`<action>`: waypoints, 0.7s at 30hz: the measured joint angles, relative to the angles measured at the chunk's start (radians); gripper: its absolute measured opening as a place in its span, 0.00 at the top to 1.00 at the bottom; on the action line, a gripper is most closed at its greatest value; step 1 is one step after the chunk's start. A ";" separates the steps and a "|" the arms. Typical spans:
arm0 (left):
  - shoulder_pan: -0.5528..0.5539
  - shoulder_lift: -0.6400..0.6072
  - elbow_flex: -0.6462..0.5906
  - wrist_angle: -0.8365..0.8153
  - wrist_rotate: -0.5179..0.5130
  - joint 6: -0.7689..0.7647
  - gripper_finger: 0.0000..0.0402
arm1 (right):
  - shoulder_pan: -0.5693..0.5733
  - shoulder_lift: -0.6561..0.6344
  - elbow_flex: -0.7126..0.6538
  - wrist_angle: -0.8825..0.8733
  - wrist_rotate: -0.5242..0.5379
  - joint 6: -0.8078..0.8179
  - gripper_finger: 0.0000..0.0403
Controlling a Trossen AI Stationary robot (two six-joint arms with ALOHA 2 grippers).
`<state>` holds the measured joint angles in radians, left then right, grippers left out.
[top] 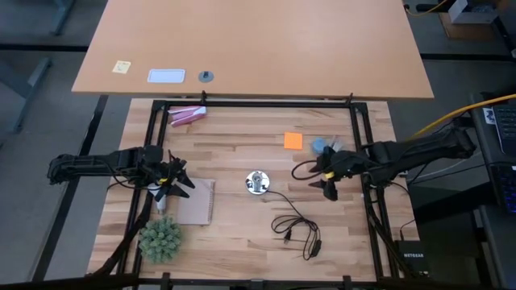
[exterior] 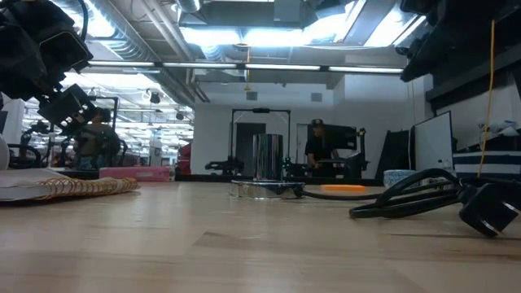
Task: Screw lightbulb
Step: Move the potted plant on top of the table
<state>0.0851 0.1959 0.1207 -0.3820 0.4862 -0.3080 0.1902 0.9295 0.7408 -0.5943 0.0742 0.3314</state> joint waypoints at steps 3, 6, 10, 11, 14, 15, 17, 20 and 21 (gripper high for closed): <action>0.000 0.000 0.000 0.000 0.000 0.001 0.44 | 0.000 0.005 -0.024 0.009 0.003 -0.029 0.39; 0.000 0.000 0.000 0.000 0.000 0.001 0.44 | -0.001 0.006 -0.028 0.022 0.024 -0.052 0.39; 0.000 0.000 0.000 0.000 0.000 0.002 0.44 | -0.001 0.006 -0.028 0.036 0.056 -0.053 0.39; 0.000 0.000 0.000 0.000 -0.010 0.004 0.44 | -0.001 0.006 -0.028 0.045 0.057 -0.053 0.39; 0.000 0.000 0.000 0.007 -0.105 0.009 0.44 | -0.001 0.006 -0.028 0.079 0.057 -0.060 0.39; 0.000 0.000 0.000 0.019 -0.155 0.004 0.44 | -0.001 0.006 -0.028 0.087 0.057 -0.073 0.39; 0.000 0.000 -0.001 0.054 -0.273 -0.018 0.44 | -0.001 0.006 -0.029 0.099 0.056 -0.096 0.39; 0.000 0.000 -0.001 0.109 -0.450 -0.048 0.44 | -0.001 0.006 -0.029 0.122 0.056 -0.105 0.39; 0.000 0.000 -0.001 0.125 -0.497 -0.055 0.44 | -0.001 0.006 -0.029 0.128 0.056 -0.105 0.39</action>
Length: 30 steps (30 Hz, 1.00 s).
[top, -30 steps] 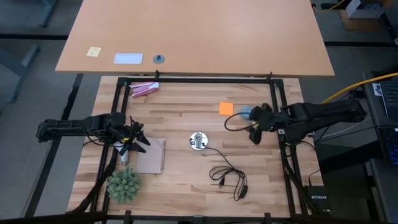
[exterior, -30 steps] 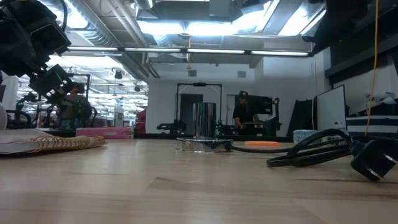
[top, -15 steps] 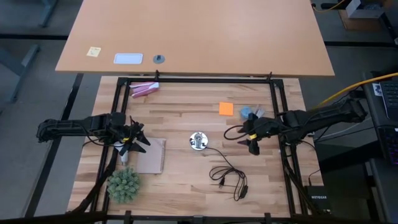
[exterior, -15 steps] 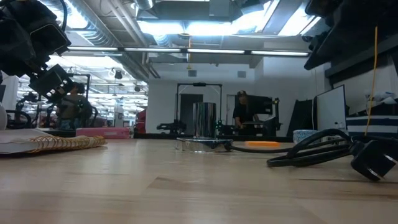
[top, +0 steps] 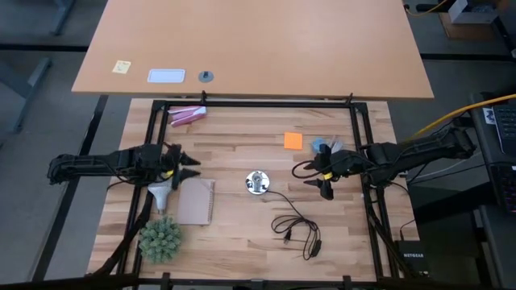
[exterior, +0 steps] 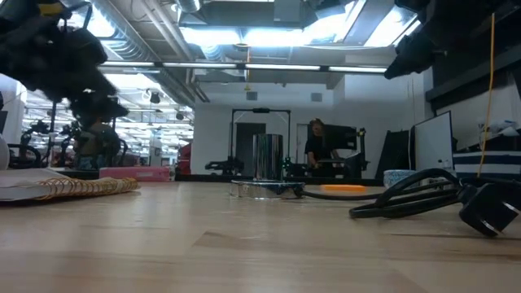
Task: Screw lightbulb
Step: Move the potted plant on top of the table
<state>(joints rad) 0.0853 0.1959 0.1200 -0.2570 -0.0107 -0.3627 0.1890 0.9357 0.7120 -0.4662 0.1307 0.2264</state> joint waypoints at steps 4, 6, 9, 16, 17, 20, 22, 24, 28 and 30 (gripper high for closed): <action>0.000 0.000 0.000 0.040 -0.079 -0.028 0.44 | 0.000 0.000 0.000 0.003 0.000 0.000 0.39; 0.000 0.000 0.000 0.034 -0.079 -0.047 0.44 | 0.000 0.000 0.000 0.003 0.000 0.000 0.39; 0.000 0.000 0.000 0.035 -0.079 -0.064 0.44 | 0.000 0.000 0.000 0.005 0.000 0.001 0.39; 0.001 0.000 0.000 0.128 -0.082 -0.156 0.44 | 0.000 0.000 0.000 0.007 0.000 0.002 0.39; 0.001 0.000 0.000 0.143 -0.082 -0.192 0.44 | 0.000 0.000 0.000 0.007 0.000 0.002 0.39; 0.001 0.000 0.001 0.143 -0.082 -0.282 0.44 | 0.000 0.000 0.000 0.007 0.000 0.003 0.39; 0.001 0.005 0.001 0.143 -0.083 -0.316 0.44 | 0.000 0.000 0.000 0.007 0.000 0.004 0.39; 0.001 0.005 0.001 0.147 -0.082 -0.388 0.44 | 0.000 0.000 0.000 0.007 0.000 0.008 0.39; -0.003 0.005 0.001 0.151 -0.082 -0.510 0.44 | 0.000 0.000 0.000 0.008 0.000 0.012 0.39; -0.010 0.005 0.001 0.167 -0.082 -0.520 0.44 | 0.000 0.000 0.000 0.008 0.000 0.012 0.39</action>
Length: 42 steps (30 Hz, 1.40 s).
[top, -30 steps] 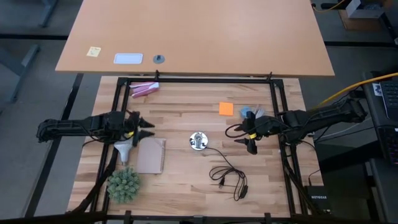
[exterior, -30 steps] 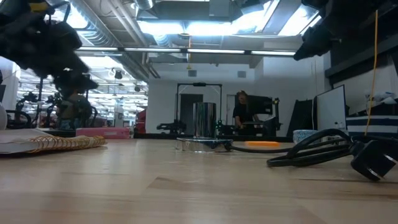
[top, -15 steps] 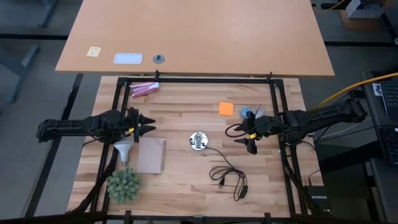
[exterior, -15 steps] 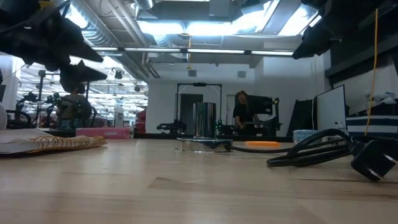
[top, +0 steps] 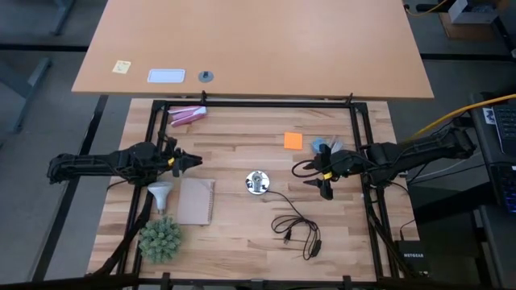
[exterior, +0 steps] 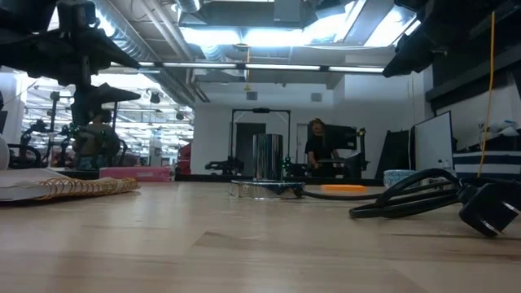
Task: Screw lightbulb
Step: Move the potted plant on top of the table
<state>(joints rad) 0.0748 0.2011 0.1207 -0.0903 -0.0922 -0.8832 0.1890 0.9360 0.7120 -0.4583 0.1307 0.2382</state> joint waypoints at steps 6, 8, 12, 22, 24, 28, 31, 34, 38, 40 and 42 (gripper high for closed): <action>-0.027 0.016 0.000 0.274 0.000 0.080 0.44 | 0.000 0.000 0.000 0.000 0.000 0.000 0.39; -0.035 0.025 0.001 0.359 0.000 0.112 0.44 | 0.000 0.000 0.000 0.000 0.000 0.000 0.39; -0.058 0.057 0.025 0.335 0.002 0.106 0.44 | 0.000 0.000 0.000 0.000 0.000 0.000 0.39; -0.136 0.244 0.170 0.153 0.045 0.058 0.44 | 0.000 0.000 0.000 0.000 0.000 0.000 0.39; -0.150 0.292 0.207 0.084 0.067 0.015 0.44 | 0.000 0.000 0.000 -0.001 0.000 0.000 0.39; -0.182 0.400 0.259 -0.018 0.094 -0.072 0.44 | 0.000 0.000 0.000 -0.001 0.000 0.000 0.39; -0.198 0.488 0.274 -0.061 0.124 -0.125 0.44 | 0.000 0.000 0.000 -0.001 0.000 0.000 0.39; -0.207 0.580 0.274 -0.094 0.169 -0.184 0.44 | 0.000 0.000 0.000 -0.001 0.000 0.000 0.39; -0.208 0.695 0.274 -0.167 0.225 -0.216 0.44 | 0.000 0.000 0.000 -0.001 0.000 0.000 0.39; -0.207 0.745 0.274 -0.199 0.239 -0.217 0.44 | 0.000 0.000 0.000 -0.001 0.000 0.000 0.39; -0.205 0.788 0.274 -0.213 0.246 -0.217 0.44 | 0.000 0.000 0.000 -0.001 0.000 0.000 0.39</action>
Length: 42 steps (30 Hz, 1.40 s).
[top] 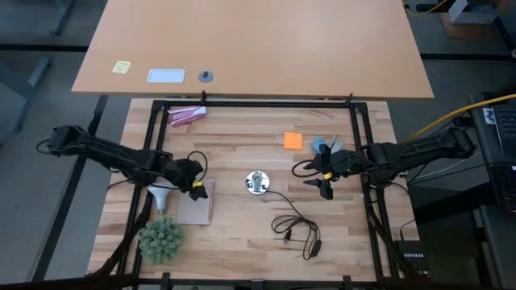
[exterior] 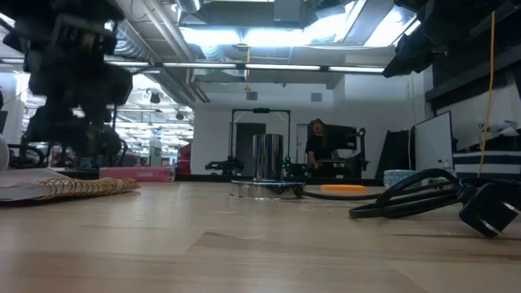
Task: Screw lightbulb
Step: Move the potted plant on top of the table
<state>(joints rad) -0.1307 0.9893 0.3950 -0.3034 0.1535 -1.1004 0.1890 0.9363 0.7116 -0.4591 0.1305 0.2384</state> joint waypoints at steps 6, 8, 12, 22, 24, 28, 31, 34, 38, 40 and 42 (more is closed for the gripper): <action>0.000 0.099 0.000 -0.008 0.000 0.000 0.44 | 0.000 0.000 0.000 0.000 0.000 0.000 0.39; 0.000 0.124 0.000 -0.006 -0.004 -0.001 0.44 | 0.000 0.000 0.000 0.000 0.000 0.000 0.39; 0.012 0.163 0.004 0.005 -0.021 -0.001 0.44 | 0.000 0.000 0.000 0.000 0.000 0.000 0.39; 0.148 0.180 0.004 0.013 -0.198 0.028 0.44 | 0.000 0.000 0.000 0.000 0.000 -0.001 0.39; 0.187 0.180 0.003 0.013 -0.248 0.051 0.44 | 0.000 0.000 0.000 0.000 0.000 -0.001 0.39; 0.272 0.182 0.000 0.016 -0.360 0.089 0.44 | 0.000 0.000 0.000 0.000 0.000 -0.001 0.39; 0.339 0.184 -0.002 0.035 -0.420 0.134 0.44 | 0.000 0.000 0.000 0.000 0.000 -0.001 0.39; 0.406 0.185 -0.003 0.047 -0.466 0.167 0.44 | 0.000 0.000 0.000 0.000 0.000 -0.001 0.39; 0.497 0.185 -0.003 0.048 -0.527 0.197 0.44 | 0.000 0.000 0.000 0.000 0.000 -0.001 0.39; 0.540 0.185 -0.003 0.051 -0.552 0.216 0.44 | 0.000 0.000 0.000 0.000 0.000 -0.002 0.39; 0.581 0.184 -0.003 0.052 -0.570 0.229 0.44 | 0.000 0.000 0.000 0.000 0.000 -0.009 0.39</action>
<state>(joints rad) 0.4507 1.1736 0.3920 -0.2517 -0.4168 -0.8713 0.1890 0.9363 0.7116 -0.4587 0.1307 0.2294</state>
